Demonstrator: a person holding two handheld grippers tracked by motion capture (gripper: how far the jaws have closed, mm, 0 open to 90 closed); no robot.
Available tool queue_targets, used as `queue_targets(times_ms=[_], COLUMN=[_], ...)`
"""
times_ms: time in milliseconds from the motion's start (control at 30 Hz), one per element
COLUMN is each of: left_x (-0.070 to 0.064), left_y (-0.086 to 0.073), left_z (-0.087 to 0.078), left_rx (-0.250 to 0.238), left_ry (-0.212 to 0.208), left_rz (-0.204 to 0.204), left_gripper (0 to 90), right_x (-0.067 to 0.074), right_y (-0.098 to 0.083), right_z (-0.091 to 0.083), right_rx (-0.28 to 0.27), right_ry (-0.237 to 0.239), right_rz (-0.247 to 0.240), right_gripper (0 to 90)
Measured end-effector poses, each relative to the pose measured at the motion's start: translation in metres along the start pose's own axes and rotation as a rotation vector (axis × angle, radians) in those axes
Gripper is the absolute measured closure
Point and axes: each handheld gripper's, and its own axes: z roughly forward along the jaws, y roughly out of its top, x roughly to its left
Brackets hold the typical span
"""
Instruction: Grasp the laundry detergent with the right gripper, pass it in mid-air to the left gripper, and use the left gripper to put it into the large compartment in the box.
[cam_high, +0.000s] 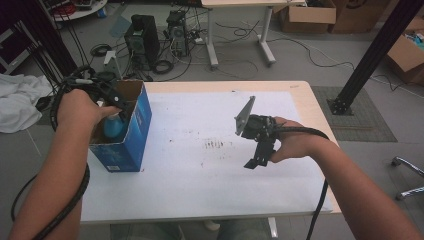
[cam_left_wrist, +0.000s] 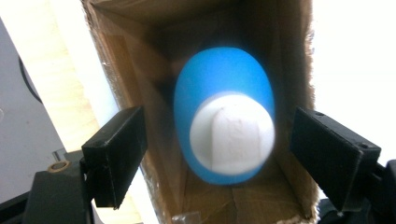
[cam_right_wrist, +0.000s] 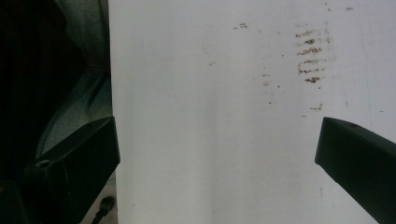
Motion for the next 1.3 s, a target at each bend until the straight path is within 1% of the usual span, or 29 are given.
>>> queue_targets(times_ms=[100, 200, 333, 400, 500, 633, 700, 800, 967, 1100, 1167, 1233, 1300], left_x=[-0.001, -0.002, -0.005, -0.005, -0.006, -0.008, -0.011, -0.014, -0.019, -0.024, -0.026, -0.028, -0.031], left_y=[-0.001, -0.002, -0.004, -0.004, -0.005, -0.005, -0.005, -0.004, -0.003, -0.002, -0.002, -0.001, -0.001], left_z=[-0.006, -0.012, -0.02, -0.021, -0.028, -0.031, -0.034, -0.038, -0.044, -0.047, -0.048, -0.049, -0.05], left_rx=[-0.01, -0.015, -0.025, -0.029, -0.036, -0.038, -0.031, -0.034, -0.047, -0.043, -0.045, -0.049, -0.052], left_ry=[0.004, 0.002, 0.002, 0.003, 0.005, 0.01, 0.013, 0.016, 0.019, 0.018, 0.014, 0.011, -0.001], left_rz=[0.006, 0.023, 0.031, 0.033, 0.052, 0.053, 0.063, 0.079, 0.091, 0.111, 0.113, 0.126, 0.143], left_gripper=[18.5, 17.2, 15.6, 15.2, 13.8, 11.3, 9.7, 8.1, 6.5, 5.4, 4.4, 2.6, 0.6], right_x=[0.0, 0.001, 0.001, 0.001, 0.002, 0.003, 0.004, 0.003, 0.002, 0.002, 0.003, 0.003, 0.002], right_y=[0.0, 0.0, 0.0, 0.0, 0.002, 0.004, 0.004, 0.003, 0.002, 0.002, 0.002, 0.002, 0.002], right_z=[0.0, 0.0, 0.0, 0.0, -0.001, -0.001, 0.0, 0.0, -0.001, -0.001, -0.001, -0.001, -0.001], right_rx=[0.002, -0.001, 0.001, 0.001, -0.004, -0.006, -0.004, -0.002, -0.004, -0.005, -0.004, -0.004, -0.005], right_ry=[0.0, 0.001, 0.001, 0.002, 0.001, 0.002, 0.002, 0.002, 0.003, 0.004, 0.003, 0.003, 0.005], right_rz=[0.002, 0.001, 0.001, 0.0, -0.005, -0.009, -0.006, -0.003, -0.001, 0.0, 0.002, 0.001, 0.001], right_gripper=[0.0, 0.0, 0.0, 0.0, 0.0, 0.0, 0.0, 0.0, 0.0, 0.0, 0.0, 0.0, 0.0])
